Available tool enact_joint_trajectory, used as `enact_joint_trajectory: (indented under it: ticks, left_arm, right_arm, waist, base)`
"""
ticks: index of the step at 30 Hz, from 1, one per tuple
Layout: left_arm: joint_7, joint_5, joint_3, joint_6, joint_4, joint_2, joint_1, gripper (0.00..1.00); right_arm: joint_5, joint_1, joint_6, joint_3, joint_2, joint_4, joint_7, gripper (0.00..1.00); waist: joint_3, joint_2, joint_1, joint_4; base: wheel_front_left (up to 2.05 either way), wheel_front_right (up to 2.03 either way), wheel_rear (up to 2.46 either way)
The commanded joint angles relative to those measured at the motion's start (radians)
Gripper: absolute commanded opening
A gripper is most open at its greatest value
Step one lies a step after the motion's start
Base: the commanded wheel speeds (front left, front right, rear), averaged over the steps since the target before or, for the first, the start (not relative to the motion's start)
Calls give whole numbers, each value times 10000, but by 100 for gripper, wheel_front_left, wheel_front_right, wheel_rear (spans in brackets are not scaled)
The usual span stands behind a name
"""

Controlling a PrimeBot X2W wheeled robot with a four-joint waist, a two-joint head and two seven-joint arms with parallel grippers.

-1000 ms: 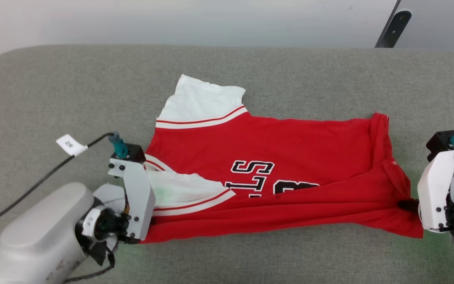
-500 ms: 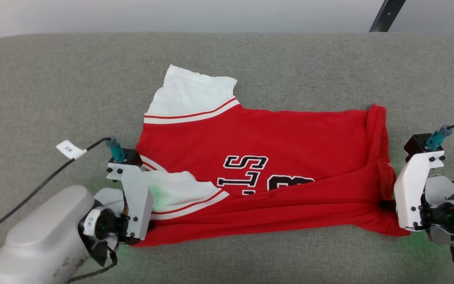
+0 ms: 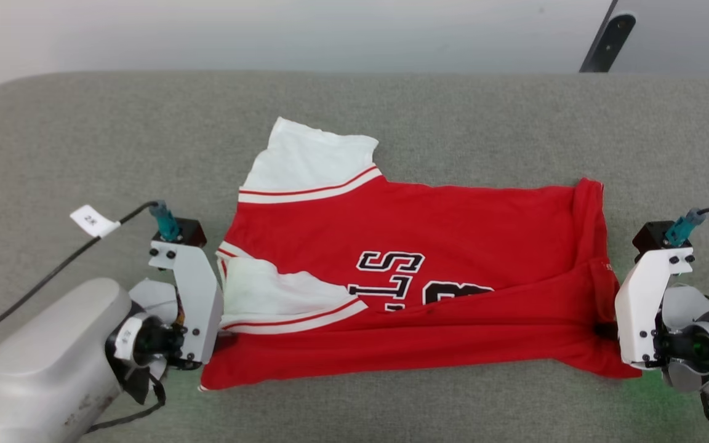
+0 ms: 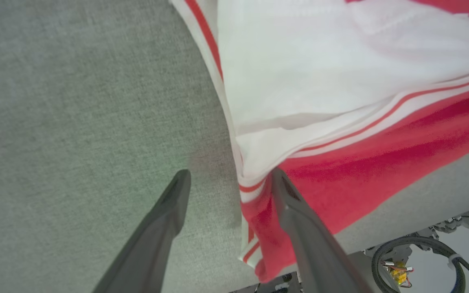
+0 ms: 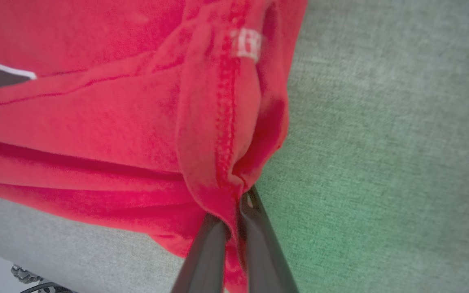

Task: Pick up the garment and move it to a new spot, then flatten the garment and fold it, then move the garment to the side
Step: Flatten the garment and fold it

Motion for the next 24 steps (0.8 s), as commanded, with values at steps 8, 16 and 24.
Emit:
enact_joint_trajectory:
  ticks: [8,16,24]
  left_arm:
    - [-438,132,100,109,-740,359,320,100]
    - [-1685,388,412,168,-1342,520,675,100]
    - [-3679,602,953,152,-1630,564,1258,100]
  right_arm:
    - [159,414,-12,209,78,303,-299,0]
    - [199,642,-12,230,-17,367,-664,0]
    - [-202,799,-12,-24,12,732,-1221,100]
  waist:
    - [-506,0,0,233]
    - [-767,0,0,313]
    - [-1087,0,0,285]
  base:
    - [0,0,0]
    - [0,0,0]
    - [0,0,0]
